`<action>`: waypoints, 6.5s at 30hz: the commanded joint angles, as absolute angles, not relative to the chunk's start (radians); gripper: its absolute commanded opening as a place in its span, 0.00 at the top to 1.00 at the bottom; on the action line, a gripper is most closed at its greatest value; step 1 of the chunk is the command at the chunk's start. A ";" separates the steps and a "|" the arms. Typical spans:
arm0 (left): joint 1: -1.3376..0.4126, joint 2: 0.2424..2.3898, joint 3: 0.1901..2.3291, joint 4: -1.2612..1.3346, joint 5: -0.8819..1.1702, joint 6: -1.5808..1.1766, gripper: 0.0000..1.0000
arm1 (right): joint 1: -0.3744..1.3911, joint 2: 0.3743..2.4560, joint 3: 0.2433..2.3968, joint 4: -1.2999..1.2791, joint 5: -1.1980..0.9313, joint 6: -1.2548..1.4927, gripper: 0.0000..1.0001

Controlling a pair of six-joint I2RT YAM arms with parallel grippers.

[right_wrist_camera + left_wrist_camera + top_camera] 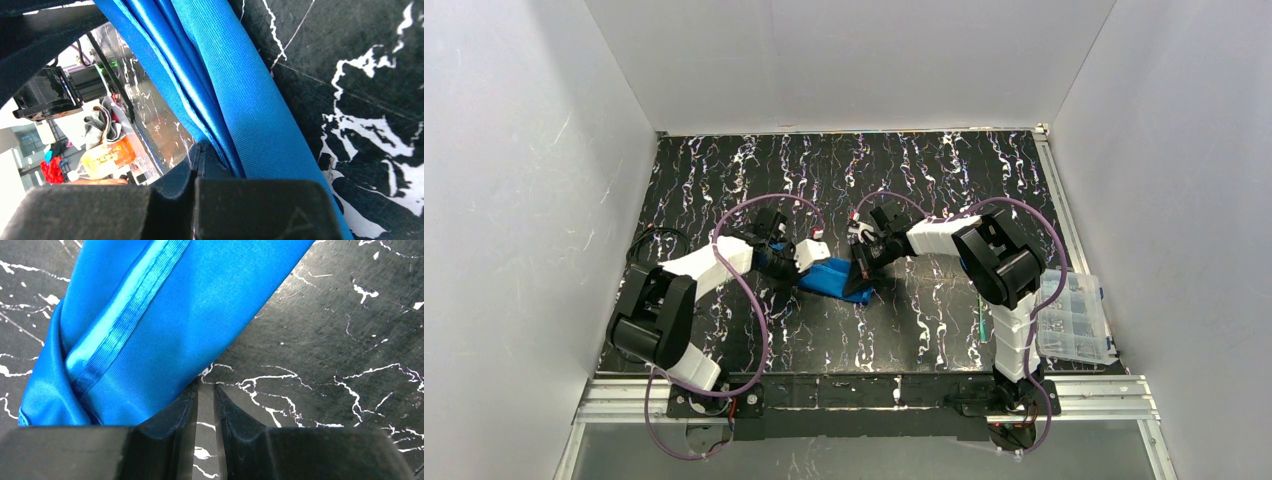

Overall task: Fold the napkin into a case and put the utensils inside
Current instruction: Smooth out the smaller rectangle-folded napkin at the center of the board, then pick up the smaller rectangle-folded napkin from the center of the board, then turn over the smaller rectangle-folded napkin at the center of the board.

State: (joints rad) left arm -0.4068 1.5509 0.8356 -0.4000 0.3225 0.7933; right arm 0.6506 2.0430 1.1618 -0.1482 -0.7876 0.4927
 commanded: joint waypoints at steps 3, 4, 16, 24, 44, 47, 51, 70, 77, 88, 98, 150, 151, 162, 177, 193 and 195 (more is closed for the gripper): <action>-0.370 1.485 0.950 -0.599 0.475 0.813 0.83 | 0.654 2.005 1.162 -0.141 -0.811 0.487 0.99; -0.369 1.477 0.971 -0.636 0.497 0.815 0.83 | 0.654 1.998 1.170 -0.140 -0.814 0.494 0.99; -0.352 1.539 0.957 -0.511 0.440 0.683 0.79 | 0.683 1.948 1.259 -0.132 -0.798 0.570 0.99; -0.344 1.608 0.965 -0.427 0.362 0.626 0.80 | 0.702 1.954 1.272 -0.144 -0.780 0.576 0.99; -0.333 1.666 0.989 -0.453 0.394 0.557 0.82 | 0.609 1.863 1.304 -0.383 -0.728 0.376 0.83; -0.332 1.675 0.992 -0.452 0.390 0.556 0.83 | 0.617 1.866 1.328 -0.374 -0.742 0.397 0.85; -0.332 1.689 1.000 -0.454 0.391 0.548 0.83 | 0.664 1.871 1.318 -0.258 -0.769 0.491 0.85; -0.333 1.653 1.025 -0.486 0.414 0.516 0.80 | 0.702 2.189 1.386 -0.066 -0.711 0.580 0.99; -0.331 1.450 1.011 -0.581 0.403 0.698 0.66 | 0.682 2.233 1.383 -0.071 -0.746 0.601 0.99; -0.271 1.176 0.513 -0.155 0.345 1.432 0.35 | 0.671 2.260 1.386 -0.028 -0.828 0.636 0.99; -0.162 1.270 0.332 0.510 0.492 1.556 0.30 | 0.653 2.264 1.379 0.033 -0.875 0.698 0.99; -0.124 1.474 0.466 0.190 0.706 1.885 1.00 | 0.616 2.209 1.408 -0.095 -0.877 0.605 0.99; -0.124 1.463 0.467 0.165 0.702 1.887 1.00 | 0.614 2.192 1.438 -0.134 -0.875 0.574 0.97; -0.193 1.299 0.772 -0.812 0.622 1.748 1.00 | 0.628 2.207 1.681 -0.266 -0.815 0.463 0.77; -0.234 1.763 1.364 -1.680 0.759 1.213 1.00 | 0.582 2.049 1.595 -0.281 -0.602 0.399 0.68; -0.100 2.178 1.455 -1.678 0.826 0.910 1.00 | 0.610 1.573 1.233 -0.242 -0.718 0.002 0.28; -0.092 2.201 1.468 -1.654 0.801 0.911 1.00 | 0.615 1.598 1.237 -0.252 -0.733 0.006 0.32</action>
State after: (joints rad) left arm -0.1265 2.1887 1.4502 -1.4967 0.8009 0.9215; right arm 0.6155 1.5425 1.1950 -0.1711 -0.6186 0.0662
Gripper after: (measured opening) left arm 0.031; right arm 0.709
